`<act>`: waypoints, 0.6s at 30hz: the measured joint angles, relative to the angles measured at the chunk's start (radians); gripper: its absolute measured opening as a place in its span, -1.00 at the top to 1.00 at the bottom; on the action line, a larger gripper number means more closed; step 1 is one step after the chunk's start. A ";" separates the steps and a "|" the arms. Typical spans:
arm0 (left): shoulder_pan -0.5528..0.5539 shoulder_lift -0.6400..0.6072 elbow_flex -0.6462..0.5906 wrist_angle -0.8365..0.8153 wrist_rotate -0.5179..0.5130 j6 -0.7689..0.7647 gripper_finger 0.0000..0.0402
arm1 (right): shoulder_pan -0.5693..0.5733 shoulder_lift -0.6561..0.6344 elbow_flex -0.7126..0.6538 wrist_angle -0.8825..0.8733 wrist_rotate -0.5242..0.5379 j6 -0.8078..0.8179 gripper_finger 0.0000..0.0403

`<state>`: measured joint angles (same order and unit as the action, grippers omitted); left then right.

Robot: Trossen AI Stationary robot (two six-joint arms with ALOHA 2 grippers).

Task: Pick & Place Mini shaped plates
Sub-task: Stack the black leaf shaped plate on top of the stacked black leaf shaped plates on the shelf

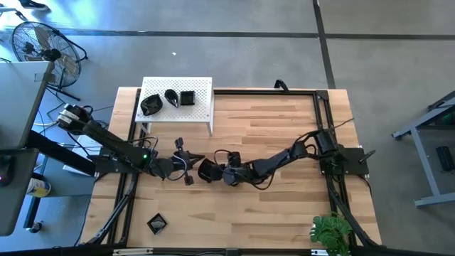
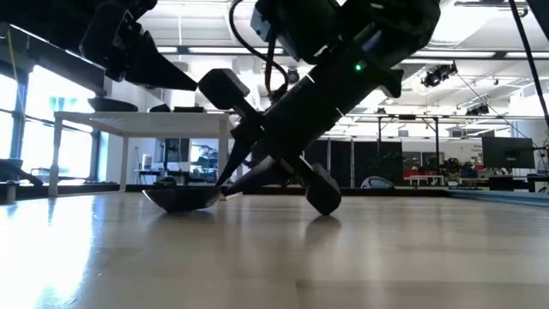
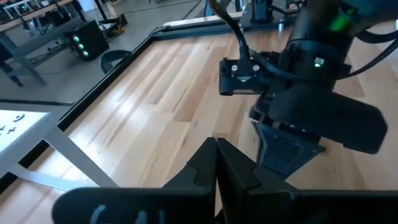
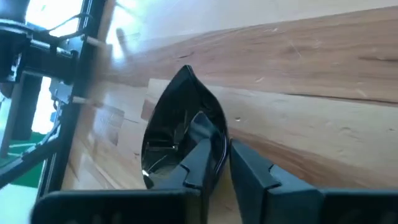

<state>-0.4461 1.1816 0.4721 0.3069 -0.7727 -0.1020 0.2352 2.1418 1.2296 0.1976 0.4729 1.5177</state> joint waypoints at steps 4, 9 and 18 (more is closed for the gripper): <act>0.000 0.000 0.000 0.000 0.001 -0.011 1.00 | 0.000 -0.016 0.000 -0.012 -0.013 -0.048 0.64; 0.000 -0.004 0.000 -0.001 0.026 -0.049 1.00 | 0.000 -0.104 -0.001 -0.124 -0.027 -0.237 0.44; 0.000 -0.034 0.024 -0.055 0.133 -0.333 1.00 | 0.046 -0.266 -0.079 -0.211 -0.013 -0.741 0.62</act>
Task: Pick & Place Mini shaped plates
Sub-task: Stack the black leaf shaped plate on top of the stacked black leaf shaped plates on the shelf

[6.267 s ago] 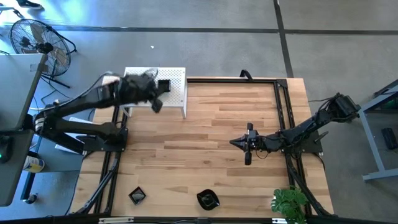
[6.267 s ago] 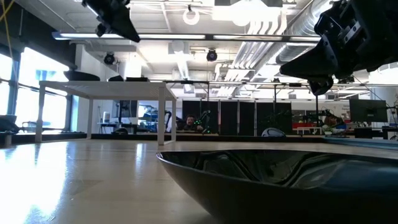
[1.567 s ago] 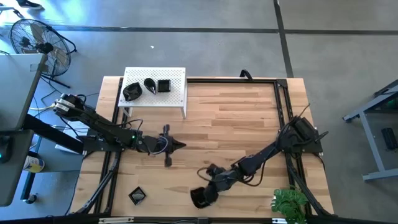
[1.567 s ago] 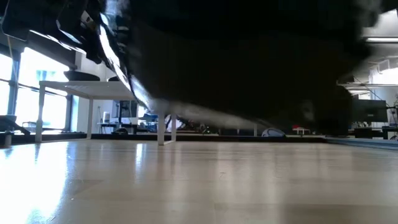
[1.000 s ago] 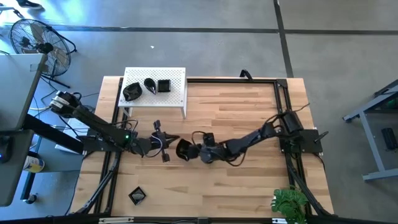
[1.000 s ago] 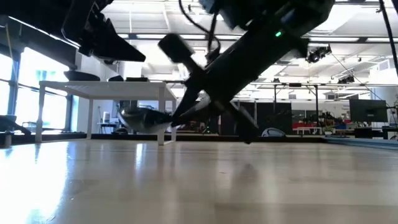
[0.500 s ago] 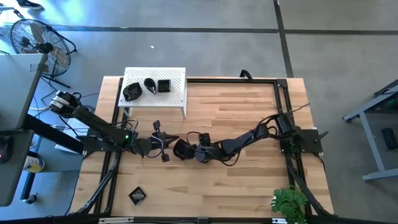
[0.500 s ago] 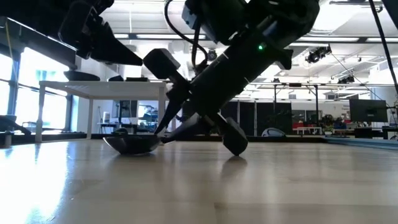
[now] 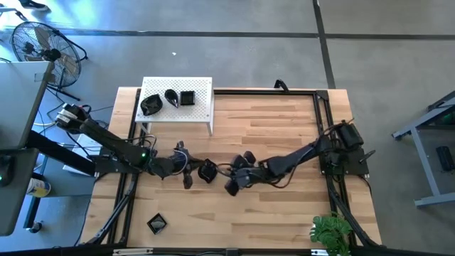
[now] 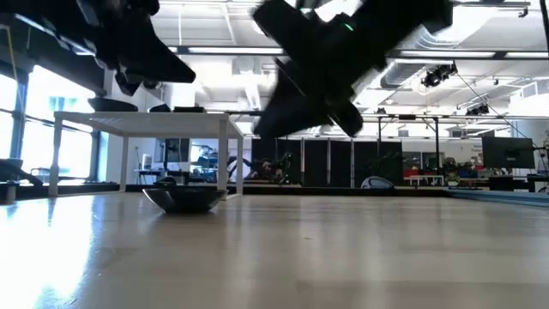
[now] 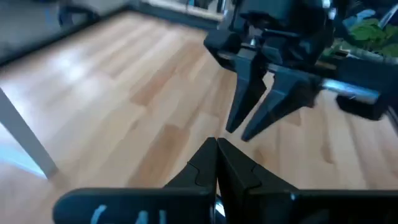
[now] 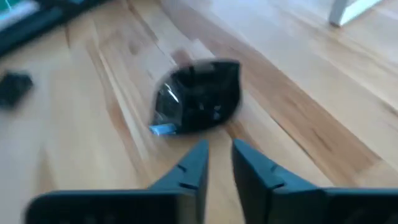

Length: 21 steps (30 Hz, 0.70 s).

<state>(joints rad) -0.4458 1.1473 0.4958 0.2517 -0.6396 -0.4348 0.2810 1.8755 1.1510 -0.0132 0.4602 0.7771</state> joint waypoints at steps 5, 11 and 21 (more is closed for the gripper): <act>0.000 0.009 0.144 -0.293 0.090 -0.195 1.00 | 0.014 -0.073 -0.176 0.167 -0.002 -0.089 0.96; 0.000 0.140 0.366 -0.627 0.139 -0.407 1.00 | 0.045 -0.213 -0.389 0.211 0.047 -0.078 0.88; 0.001 0.463 0.730 -0.975 0.153 -0.621 0.78 | 0.151 -0.519 -0.723 0.327 0.269 0.001 0.98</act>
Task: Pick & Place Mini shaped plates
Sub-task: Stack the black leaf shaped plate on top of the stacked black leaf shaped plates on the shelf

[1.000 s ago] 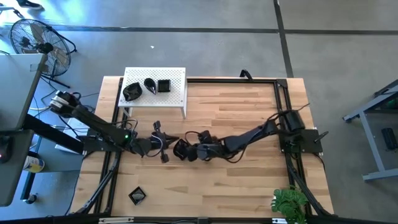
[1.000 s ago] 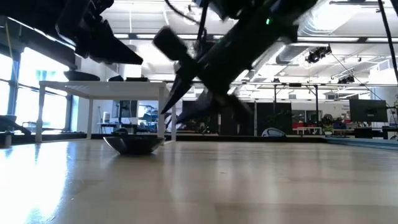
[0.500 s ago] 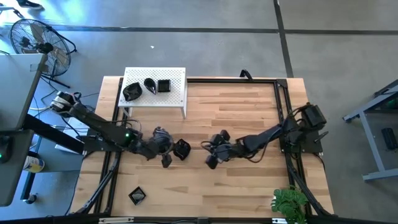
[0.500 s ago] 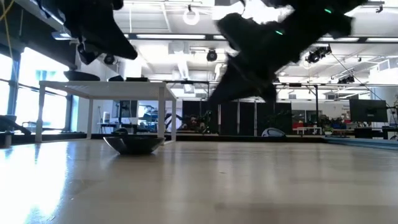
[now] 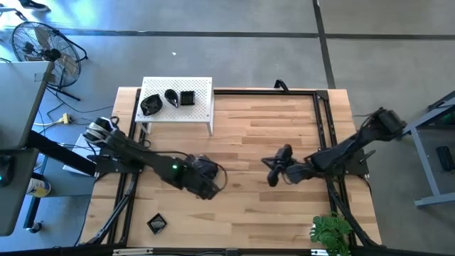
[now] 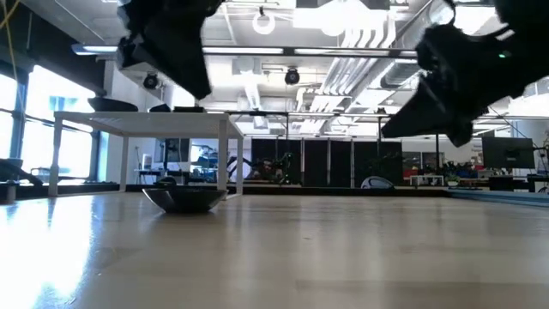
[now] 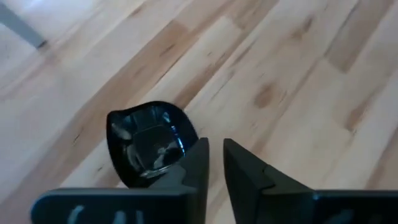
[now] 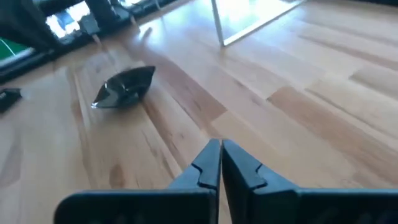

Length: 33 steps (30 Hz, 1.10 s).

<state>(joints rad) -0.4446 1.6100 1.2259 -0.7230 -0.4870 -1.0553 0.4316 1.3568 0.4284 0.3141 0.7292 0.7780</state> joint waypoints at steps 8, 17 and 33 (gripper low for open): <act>0.095 0.223 0.218 -0.076 0.141 -0.075 0.57 | 0.077 -0.165 -0.164 0.110 0.091 -0.022 0.99; 0.173 0.339 0.287 -0.196 0.203 -0.143 0.56 | 0.136 -0.223 -0.244 0.194 0.143 -0.046 0.99; 0.183 0.434 0.286 -0.228 0.264 -0.161 0.56 | 0.136 -0.223 -0.281 0.261 0.181 -0.077 0.99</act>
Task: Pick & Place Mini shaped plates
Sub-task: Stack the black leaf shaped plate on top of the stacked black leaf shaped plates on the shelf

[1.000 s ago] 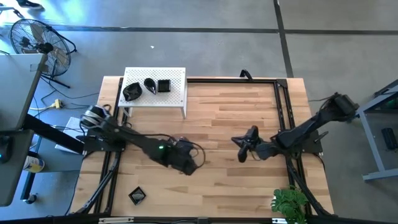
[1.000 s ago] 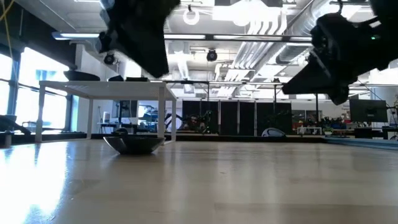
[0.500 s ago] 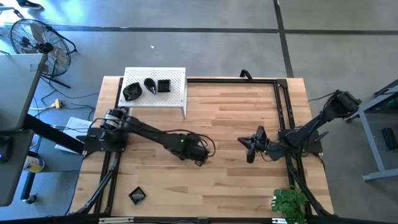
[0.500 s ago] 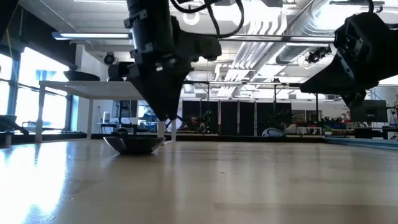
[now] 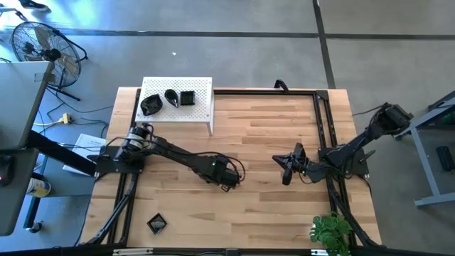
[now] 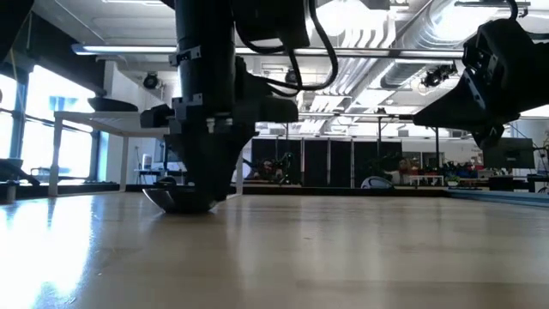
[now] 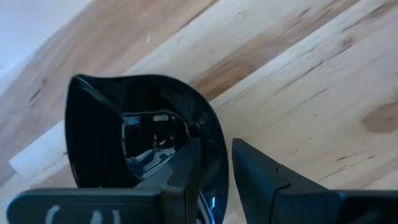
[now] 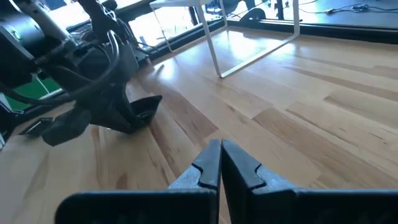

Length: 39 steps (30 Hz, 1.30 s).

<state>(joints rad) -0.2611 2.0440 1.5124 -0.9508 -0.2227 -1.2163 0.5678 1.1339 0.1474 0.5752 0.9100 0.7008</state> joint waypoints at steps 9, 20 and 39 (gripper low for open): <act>0.000 0.006 0.000 -0.001 -0.001 0.011 0.85 | 0.000 0.000 0.000 0.005 0.005 -0.003 1.00; 0.000 -0.001 0.000 -0.014 0.004 0.030 0.99 | 0.000 0.000 0.000 0.005 0.005 -0.011 0.99; -0.001 -0.374 0.000 -0.199 -0.096 0.106 1.00 | -0.001 0.001 0.001 -0.016 0.004 -0.004 1.00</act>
<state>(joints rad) -0.2623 1.6696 1.5120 -1.1498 -0.3184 -1.1103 0.5671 1.1347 0.1483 0.5588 0.9142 0.6971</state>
